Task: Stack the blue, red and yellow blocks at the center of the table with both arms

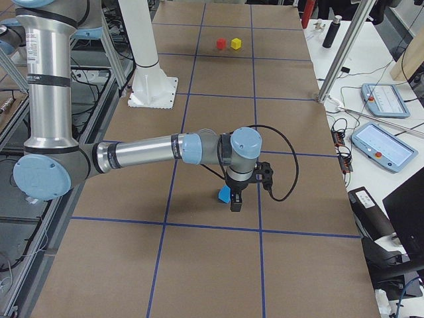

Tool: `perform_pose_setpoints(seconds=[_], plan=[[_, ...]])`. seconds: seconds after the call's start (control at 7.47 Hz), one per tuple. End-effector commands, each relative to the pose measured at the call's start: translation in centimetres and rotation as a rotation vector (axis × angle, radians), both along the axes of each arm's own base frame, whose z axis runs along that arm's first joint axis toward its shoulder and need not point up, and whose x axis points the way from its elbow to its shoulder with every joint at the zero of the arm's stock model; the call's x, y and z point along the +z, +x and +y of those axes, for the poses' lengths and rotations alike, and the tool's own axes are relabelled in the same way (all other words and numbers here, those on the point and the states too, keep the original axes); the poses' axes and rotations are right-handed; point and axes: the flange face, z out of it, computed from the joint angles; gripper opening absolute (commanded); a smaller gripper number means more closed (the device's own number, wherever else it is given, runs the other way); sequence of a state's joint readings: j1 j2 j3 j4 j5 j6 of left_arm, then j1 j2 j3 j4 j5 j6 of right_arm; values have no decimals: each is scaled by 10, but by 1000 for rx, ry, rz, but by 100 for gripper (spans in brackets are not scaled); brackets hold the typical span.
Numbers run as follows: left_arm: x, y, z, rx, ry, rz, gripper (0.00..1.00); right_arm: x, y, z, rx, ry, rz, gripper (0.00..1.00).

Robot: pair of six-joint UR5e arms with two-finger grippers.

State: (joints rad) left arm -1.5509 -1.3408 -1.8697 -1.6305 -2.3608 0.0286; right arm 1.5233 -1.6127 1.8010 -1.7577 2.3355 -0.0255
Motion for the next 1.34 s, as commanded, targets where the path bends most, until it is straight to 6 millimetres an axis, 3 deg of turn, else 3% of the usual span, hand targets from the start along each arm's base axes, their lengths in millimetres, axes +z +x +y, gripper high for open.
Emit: perform_pose_setpoints(seconds=[0.0, 0.4, 0.54, 0.67, 0.8, 1.07, 1.21], plan=[[0, 0, 0, 2, 3, 1, 100, 3, 0, 1, -2, -2, -2, 100], [6, 0, 0, 0, -13, 1, 99, 2, -9, 3, -13, 7, -56, 100], [6, 1, -1, -2, -19, 2, 100, 4, -22, 3, -40, 1, -56, 100], [6, 1, -1, 0, -14, 3, 100, 6, -53, 4, -105, -6, -57, 100], [9, 1, 0, 1, -20, 3, 100, 13, -62, 2, -102, -36, -52, 100], [9, 1, 0, 2, -21, 7, 100, 27, -106, -7, 45, -114, -47, 99], [8, 1, 0, 1, -18, 9, 100, 47, -126, -9, 121, -120, -57, 99]])
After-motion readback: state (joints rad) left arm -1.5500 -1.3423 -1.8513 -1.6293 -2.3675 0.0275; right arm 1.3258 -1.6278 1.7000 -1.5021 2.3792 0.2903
